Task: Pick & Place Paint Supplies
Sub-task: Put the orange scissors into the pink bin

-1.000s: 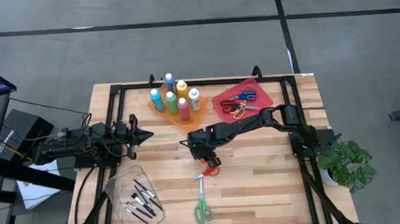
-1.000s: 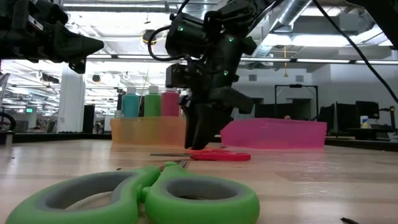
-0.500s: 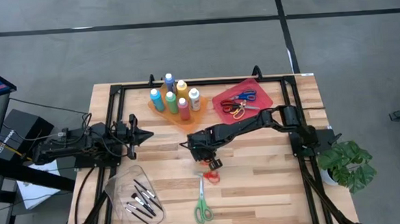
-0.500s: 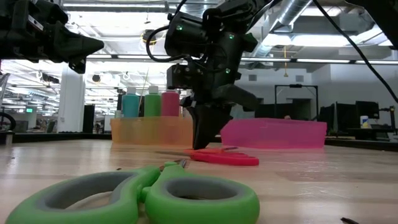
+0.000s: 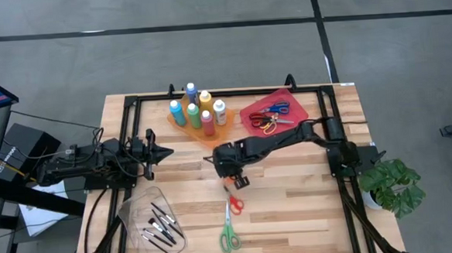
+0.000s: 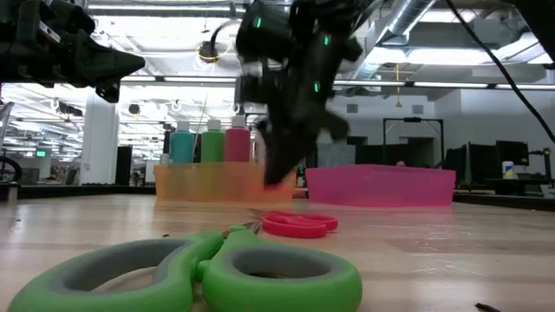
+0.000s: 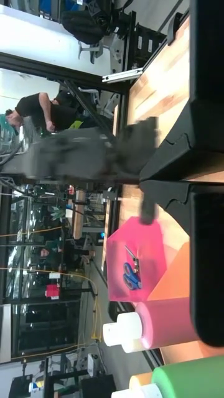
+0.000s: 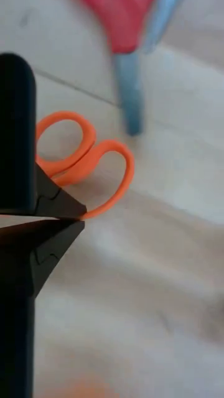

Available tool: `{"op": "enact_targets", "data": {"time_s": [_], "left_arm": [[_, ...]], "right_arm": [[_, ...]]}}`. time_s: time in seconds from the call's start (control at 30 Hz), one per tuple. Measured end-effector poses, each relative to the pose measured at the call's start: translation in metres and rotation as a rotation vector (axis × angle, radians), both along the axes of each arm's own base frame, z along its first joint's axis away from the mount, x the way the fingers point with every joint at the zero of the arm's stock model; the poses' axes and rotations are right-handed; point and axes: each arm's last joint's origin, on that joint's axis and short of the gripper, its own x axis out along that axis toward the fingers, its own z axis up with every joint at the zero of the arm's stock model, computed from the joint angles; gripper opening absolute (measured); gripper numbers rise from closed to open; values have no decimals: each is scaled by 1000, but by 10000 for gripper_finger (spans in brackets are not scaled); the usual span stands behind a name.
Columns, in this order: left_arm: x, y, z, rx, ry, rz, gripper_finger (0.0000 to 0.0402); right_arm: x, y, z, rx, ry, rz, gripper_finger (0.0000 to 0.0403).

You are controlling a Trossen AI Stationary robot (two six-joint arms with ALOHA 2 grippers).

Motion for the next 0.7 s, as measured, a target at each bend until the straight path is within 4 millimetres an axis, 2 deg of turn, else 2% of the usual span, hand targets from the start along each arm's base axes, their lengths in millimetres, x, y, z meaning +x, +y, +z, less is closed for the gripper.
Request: {"op": "enact_targets", "data": {"time_s": [0.27, 0.5, 0.7], "left_arm": [[0, 0, 0, 0, 0, 0, 1], [0, 0, 0, 0, 0, 0, 1], [0, 0, 0, 0, 0, 0, 1]], "right_arm": [[-9, 0, 57, 58, -140, -5, 1], [-34, -3, 135, 205, -349, 19, 0], [-72, -1, 207, 276, -585, 94, 0]]}}
